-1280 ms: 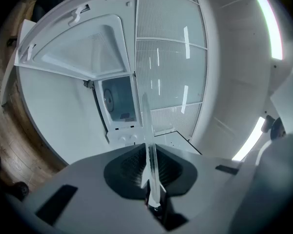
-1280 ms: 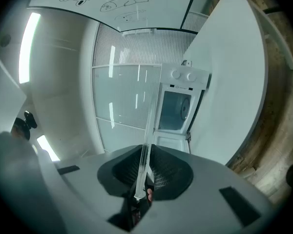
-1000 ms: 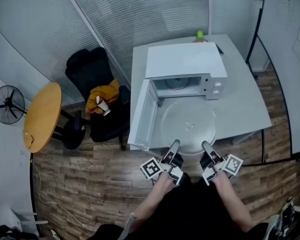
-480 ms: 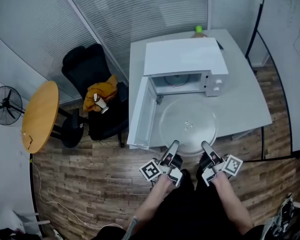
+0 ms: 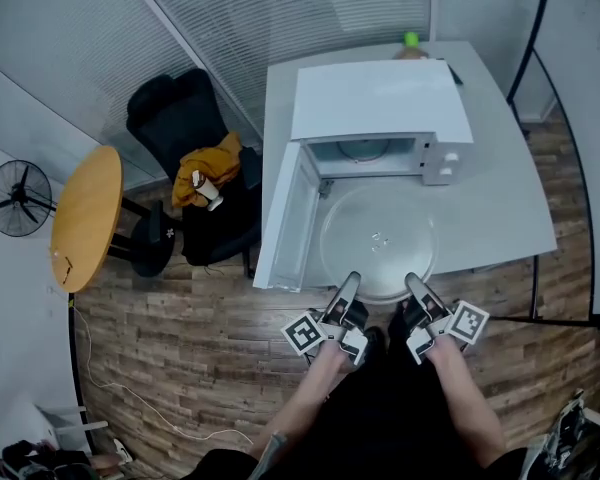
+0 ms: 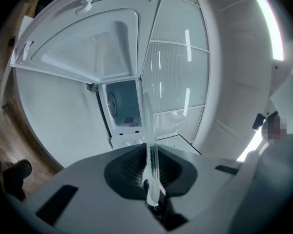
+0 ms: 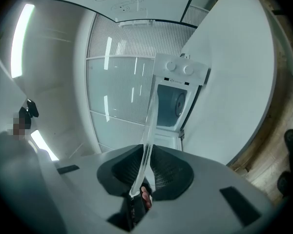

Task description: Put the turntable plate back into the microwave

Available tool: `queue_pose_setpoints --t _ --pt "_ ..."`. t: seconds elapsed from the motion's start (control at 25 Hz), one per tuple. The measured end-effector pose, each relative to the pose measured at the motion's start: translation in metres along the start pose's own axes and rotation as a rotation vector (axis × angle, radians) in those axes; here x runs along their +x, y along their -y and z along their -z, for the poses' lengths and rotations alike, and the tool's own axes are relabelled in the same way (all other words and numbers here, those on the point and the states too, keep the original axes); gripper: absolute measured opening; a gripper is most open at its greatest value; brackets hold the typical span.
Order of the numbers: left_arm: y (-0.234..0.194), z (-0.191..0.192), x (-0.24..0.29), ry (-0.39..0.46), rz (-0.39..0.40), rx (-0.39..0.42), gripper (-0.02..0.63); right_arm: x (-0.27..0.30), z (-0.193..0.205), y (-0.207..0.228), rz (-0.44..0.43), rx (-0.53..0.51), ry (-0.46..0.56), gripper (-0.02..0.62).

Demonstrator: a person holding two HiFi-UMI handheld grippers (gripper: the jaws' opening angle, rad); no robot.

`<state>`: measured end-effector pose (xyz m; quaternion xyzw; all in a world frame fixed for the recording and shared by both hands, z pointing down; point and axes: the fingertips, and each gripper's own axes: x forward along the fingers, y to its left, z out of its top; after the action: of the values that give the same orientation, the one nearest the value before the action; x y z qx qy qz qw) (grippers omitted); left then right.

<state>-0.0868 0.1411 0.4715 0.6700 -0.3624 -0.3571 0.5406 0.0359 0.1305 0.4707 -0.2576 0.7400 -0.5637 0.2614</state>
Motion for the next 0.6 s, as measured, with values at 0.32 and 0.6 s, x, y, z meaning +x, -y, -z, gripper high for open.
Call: queue_pose_setpoints --t 0.32,0.6 --pt "-0.023 -0.013 0.037 0.010 -0.052 0.013 0.025 0.032 -0.027 0.025 0.018 0.002 -0.062 0.061" --pt "-0.046 -0.019 0.069 0.022 -0.121 0.052 0.034 0.045 -0.055 0.062 0.106 0.024 -0.131 0.063"
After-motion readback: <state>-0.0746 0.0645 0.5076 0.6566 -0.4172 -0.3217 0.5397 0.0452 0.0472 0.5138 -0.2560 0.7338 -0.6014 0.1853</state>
